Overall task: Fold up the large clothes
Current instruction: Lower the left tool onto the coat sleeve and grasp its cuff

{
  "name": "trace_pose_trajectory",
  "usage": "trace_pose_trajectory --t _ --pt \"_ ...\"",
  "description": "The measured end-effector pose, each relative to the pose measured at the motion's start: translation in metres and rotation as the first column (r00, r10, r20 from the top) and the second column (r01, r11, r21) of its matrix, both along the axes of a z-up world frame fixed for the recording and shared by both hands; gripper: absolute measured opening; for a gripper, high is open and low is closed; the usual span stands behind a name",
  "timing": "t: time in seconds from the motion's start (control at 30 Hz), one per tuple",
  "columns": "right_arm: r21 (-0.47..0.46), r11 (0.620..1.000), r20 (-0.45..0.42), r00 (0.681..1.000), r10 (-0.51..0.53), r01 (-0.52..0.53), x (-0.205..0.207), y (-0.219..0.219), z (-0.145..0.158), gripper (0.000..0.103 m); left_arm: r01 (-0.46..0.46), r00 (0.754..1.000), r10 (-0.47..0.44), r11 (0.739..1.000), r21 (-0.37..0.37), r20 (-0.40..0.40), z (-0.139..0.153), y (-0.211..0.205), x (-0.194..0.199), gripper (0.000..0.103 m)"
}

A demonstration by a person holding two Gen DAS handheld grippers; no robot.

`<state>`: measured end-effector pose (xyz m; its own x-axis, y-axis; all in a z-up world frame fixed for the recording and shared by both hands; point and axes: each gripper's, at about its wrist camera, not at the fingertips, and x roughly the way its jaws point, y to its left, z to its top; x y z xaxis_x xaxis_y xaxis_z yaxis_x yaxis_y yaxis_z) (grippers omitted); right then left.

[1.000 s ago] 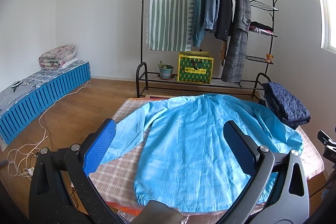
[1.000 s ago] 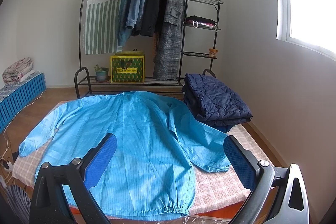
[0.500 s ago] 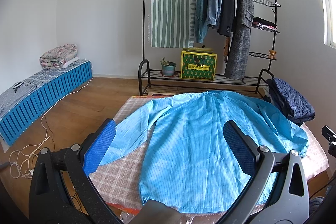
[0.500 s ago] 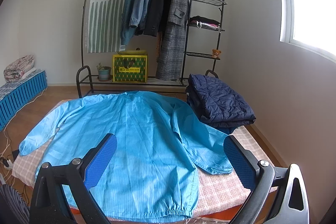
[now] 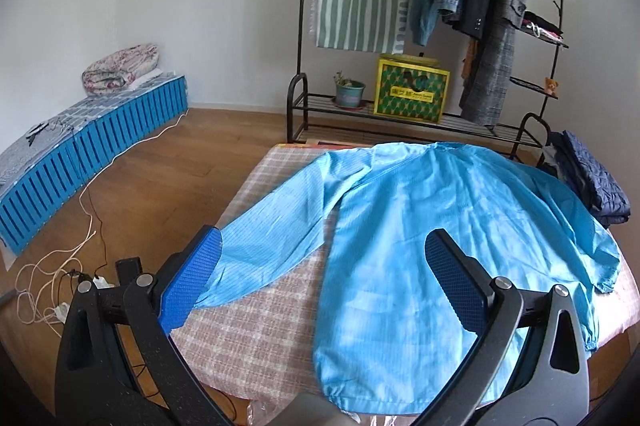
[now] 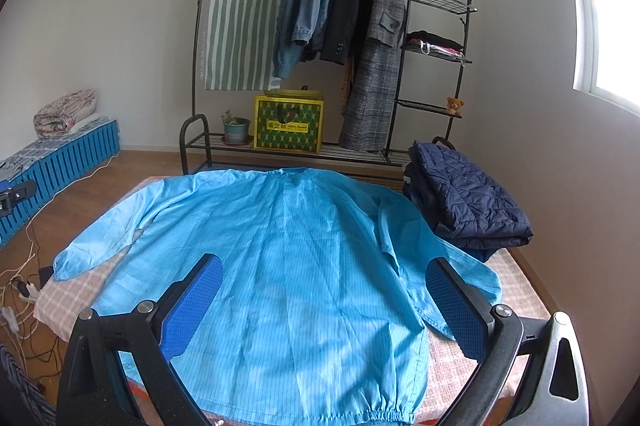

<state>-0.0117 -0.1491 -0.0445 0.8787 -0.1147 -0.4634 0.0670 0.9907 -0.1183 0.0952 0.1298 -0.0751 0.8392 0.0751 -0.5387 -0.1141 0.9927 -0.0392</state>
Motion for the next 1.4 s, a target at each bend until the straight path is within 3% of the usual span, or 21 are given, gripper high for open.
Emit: trace_pose_trajectory --t 0.17,0.23,0.33,0.43,0.57,0.77,0.87,1.0,1.07,1.13,1.27,1.33,1.4 --pt "-0.027 0.997 0.018 0.998 0.066 -0.066 0.017 0.010 -0.018 0.103 -0.051 0.996 0.053 0.998 0.039 -0.065 -0.044 0.051 0.040 0.096" --pt "-0.026 0.996 0.011 0.997 0.081 -0.081 0.027 0.010 -0.027 0.103 -0.068 0.991 0.064 0.997 -0.034 -0.114 -0.062 0.075 0.057 0.088" --pt "0.037 0.994 -0.021 0.995 0.099 -0.098 0.042 0.003 -0.041 0.101 -0.103 0.980 0.066 0.975 -0.196 -0.189 -0.093 0.116 0.082 0.086" --pt "0.118 0.986 -0.048 0.991 0.123 -0.116 0.057 -0.003 -0.053 0.097 -0.143 0.966 0.080 0.957 -0.251 -0.244 -0.119 0.145 0.103 0.083" --pt "0.163 0.978 -0.067 0.988 0.141 -0.128 0.070 0.000 -0.063 0.094 -0.145 0.958 0.072 0.956 -0.253 -0.277 -0.136 0.161 0.132 0.081" --pt "0.189 0.967 -0.095 0.977 0.193 -0.173 0.080 0.019 -0.069 0.094 -0.104 0.962 -0.004 0.918 -0.382 -0.273 -0.158 0.177 0.192 0.082" --pt "0.166 0.966 -0.108 0.970 0.216 -0.197 0.081 0.030 -0.073 0.094 -0.093 0.950 -0.049 0.900 -0.426 -0.310 -0.180 0.178 0.224 0.082" --pt "0.086 0.974 -0.136 0.966 0.218 -0.208 0.080 0.036 -0.083 0.093 -0.094 0.924 -0.059 0.923 -0.373 -0.378 -0.206 0.168 0.256 0.081" --pt "0.063 0.978 -0.158 0.965 0.209 -0.201 0.080 0.034 -0.088 0.093 -0.095 0.922 -0.050 0.932 -0.350 -0.384 -0.212 0.165 0.268 0.075" --pt "0.070 0.979 -0.173 0.964 0.201 -0.192 0.081 0.027 -0.092 0.093 -0.090 0.915 -0.058 0.936 -0.342 -0.399 -0.219 0.165 0.277 0.061" --pt "0.088 0.983 -0.193 0.966 0.174 -0.160 0.085 0.014 -0.098 0.093 -0.085 0.905 -0.058 0.946 -0.311 -0.422 -0.231 0.161 0.289 0.051" --pt "0.103 0.984 -0.206 0.965 0.163 -0.144 0.088 0.007 -0.102 0.093 -0.085 0.896 -0.061 0.948 -0.306 -0.439 -0.237 0.158 0.293 0.030" --pt "0.119 0.985 -0.232 0.962 0.146 -0.121 0.093 0.001 -0.107 0.093 -0.090 0.891 -0.059 0.948 -0.304 -0.449 -0.240 0.157 0.294 0.016"
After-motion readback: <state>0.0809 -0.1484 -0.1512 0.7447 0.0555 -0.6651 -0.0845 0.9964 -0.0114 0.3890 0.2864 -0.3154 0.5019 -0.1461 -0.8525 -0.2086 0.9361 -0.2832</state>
